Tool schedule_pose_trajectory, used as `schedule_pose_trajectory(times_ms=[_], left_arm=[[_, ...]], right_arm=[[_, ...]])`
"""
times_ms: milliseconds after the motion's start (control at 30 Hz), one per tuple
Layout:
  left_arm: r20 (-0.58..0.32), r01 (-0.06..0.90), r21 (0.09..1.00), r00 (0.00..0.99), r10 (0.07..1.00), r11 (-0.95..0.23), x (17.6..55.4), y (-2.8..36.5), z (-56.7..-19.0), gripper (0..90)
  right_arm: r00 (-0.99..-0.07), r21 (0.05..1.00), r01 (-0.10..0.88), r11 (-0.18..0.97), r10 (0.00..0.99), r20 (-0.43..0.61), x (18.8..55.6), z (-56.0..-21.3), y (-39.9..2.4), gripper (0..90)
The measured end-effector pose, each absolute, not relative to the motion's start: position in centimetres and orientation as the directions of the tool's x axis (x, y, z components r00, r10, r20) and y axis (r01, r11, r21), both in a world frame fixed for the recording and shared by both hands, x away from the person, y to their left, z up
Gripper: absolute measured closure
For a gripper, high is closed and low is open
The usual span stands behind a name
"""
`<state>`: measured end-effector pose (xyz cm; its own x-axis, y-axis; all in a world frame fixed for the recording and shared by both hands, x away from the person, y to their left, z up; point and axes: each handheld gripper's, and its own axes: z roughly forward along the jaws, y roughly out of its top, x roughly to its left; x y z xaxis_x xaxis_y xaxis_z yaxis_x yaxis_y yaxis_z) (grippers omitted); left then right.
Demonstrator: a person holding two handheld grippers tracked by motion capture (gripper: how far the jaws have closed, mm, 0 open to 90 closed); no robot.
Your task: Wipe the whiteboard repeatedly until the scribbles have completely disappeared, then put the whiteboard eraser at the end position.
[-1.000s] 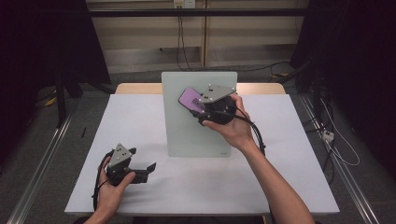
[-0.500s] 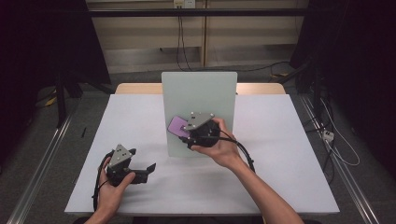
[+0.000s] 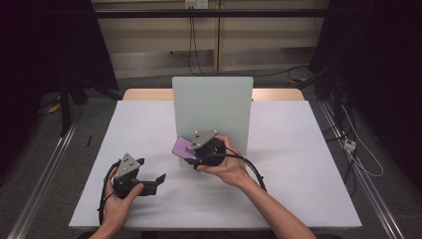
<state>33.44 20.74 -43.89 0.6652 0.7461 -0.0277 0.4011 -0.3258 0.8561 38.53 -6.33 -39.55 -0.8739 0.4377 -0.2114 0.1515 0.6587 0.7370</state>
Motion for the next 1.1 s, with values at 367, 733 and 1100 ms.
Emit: schedule_pose_trajectory(times_ms=[367,733,1100], left_arm=[[-0.021,0.401,0.854,0.663,0.748,-0.331,33.2,20.6,-43.8,5.5],[-0.023,0.401,0.856,0.660,0.751,-0.326,33.2,20.7,-43.8,5.6],[-0.036,0.408,0.857,0.656,0.754,-0.315,33.3,21.3,-43.9,5.5]], right_arm=[[-0.863,0.752,0.167,0.638,0.464,-0.201,37.8,-38.8,-9.1,41.8],[-0.851,0.782,0.219,0.583,0.507,-0.140,37.6,-38.5,-12.0,41.8],[-0.851,0.783,0.256,0.567,0.516,-0.095,37.5,-37.9,-13.2,41.8]])
